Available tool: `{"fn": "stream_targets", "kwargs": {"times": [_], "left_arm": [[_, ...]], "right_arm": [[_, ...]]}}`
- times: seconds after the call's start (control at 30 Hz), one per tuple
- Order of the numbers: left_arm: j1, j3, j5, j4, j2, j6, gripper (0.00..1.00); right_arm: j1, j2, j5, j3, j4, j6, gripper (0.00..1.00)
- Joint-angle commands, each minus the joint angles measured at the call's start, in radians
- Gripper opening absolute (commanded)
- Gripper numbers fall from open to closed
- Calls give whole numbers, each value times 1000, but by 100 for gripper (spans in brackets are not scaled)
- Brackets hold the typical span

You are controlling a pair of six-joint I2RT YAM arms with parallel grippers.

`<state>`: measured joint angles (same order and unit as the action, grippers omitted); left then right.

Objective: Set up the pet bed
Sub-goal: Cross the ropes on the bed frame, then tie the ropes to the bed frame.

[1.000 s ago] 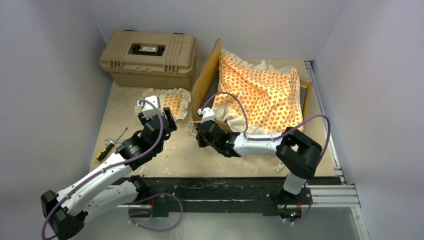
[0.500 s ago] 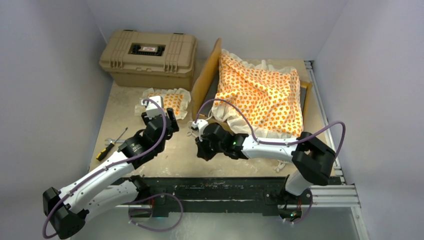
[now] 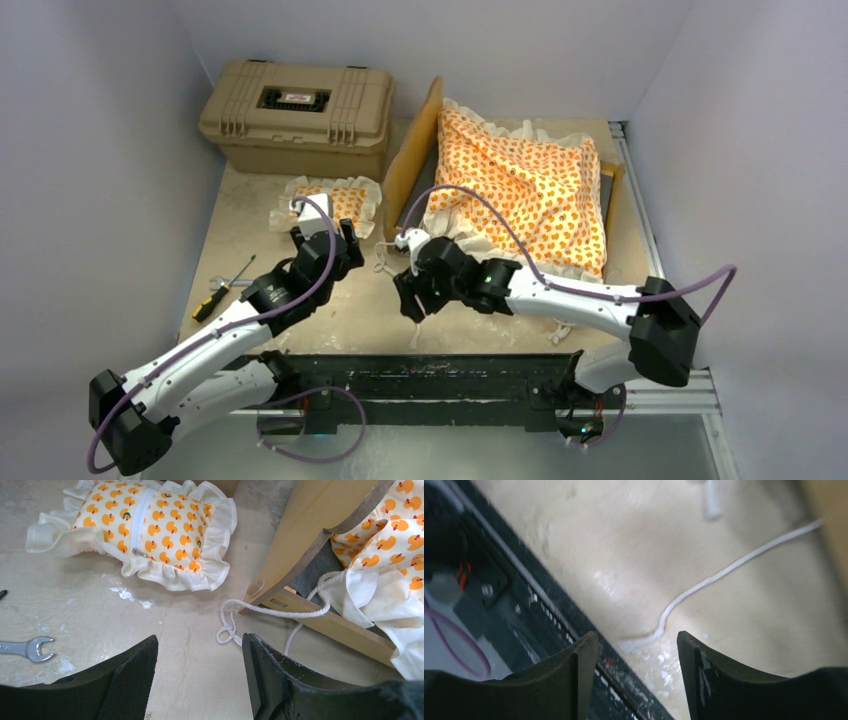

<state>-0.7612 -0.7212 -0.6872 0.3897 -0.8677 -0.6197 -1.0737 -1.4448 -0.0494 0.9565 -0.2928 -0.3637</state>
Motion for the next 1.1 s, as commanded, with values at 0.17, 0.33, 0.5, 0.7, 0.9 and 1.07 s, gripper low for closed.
{"fn": "stream_targets", "kwargs": {"times": [0.17, 0.33, 0.5, 0.7, 0.9, 1.07], "left_arm": [[2, 56, 83, -56, -18, -58, 63], [1, 97, 138, -131, -89, -72, 63], [2, 126, 158, -246, -259, -107, 62], [2, 112, 108, -333, -435, -131, 61], [-1, 168, 66, -499, -514, -167, 60], [-1, 179, 38, -585, -580, -180, 59]], "right_arm": [[46, -76, 365, 145, -9, -120, 62], [53, -122, 409, 137, 16, -189, 61], [111, -63, 401, 76, 74, -180, 61], [175, 13, 385, -4, 156, -141, 62], [194, 72, 387, -64, 199, -117, 62], [206, 124, 389, -114, 214, -118, 62]]}}
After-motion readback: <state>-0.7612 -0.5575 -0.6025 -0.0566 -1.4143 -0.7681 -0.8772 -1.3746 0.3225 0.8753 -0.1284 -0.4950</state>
